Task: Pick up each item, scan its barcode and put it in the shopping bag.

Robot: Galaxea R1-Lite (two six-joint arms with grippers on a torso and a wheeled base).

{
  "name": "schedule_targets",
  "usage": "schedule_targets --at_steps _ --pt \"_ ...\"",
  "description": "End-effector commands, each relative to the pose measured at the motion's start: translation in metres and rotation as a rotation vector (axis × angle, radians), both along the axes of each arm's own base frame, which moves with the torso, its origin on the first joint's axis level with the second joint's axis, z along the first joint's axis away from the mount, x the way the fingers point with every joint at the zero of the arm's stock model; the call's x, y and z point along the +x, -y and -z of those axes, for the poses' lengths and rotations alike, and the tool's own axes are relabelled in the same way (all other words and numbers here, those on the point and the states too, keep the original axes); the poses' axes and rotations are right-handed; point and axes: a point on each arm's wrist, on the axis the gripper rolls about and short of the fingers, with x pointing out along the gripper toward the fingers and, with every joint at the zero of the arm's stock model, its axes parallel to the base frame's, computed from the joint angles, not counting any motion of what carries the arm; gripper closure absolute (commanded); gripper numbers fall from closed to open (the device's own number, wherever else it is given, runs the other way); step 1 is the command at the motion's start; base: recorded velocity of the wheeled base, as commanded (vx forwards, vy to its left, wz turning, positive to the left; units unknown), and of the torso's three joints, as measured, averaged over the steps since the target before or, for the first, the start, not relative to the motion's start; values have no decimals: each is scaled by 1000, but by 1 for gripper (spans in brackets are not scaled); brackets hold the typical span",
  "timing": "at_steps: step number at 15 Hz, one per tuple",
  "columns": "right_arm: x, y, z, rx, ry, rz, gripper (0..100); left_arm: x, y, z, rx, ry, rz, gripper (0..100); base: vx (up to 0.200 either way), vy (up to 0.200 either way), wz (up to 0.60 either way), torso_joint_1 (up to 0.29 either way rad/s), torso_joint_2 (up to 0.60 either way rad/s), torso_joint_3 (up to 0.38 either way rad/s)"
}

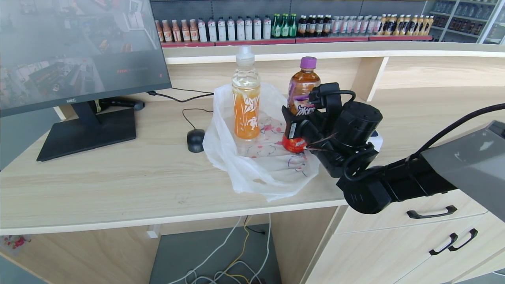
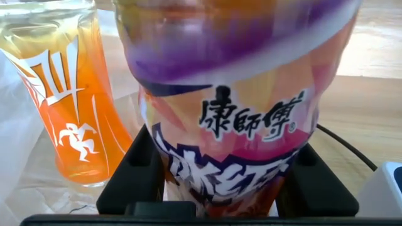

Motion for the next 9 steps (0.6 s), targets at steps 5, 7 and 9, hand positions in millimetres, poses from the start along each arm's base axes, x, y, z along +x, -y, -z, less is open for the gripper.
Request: schedule_targets --at_steps 5,7,9 --pt "3 -2 7 -11 -16 0 100 0 0 0 0 1 -1 0 0 0 0 0 0 0" --pt "2 -1 8 -13 -19 0 100 0 0 0 0 1 -3 0 0 0 0 0 0 0" --pt "1 -3 10 -14 -23 -5 100 0 0 0 0 1 -3 0 0 0 0 0 0 0"
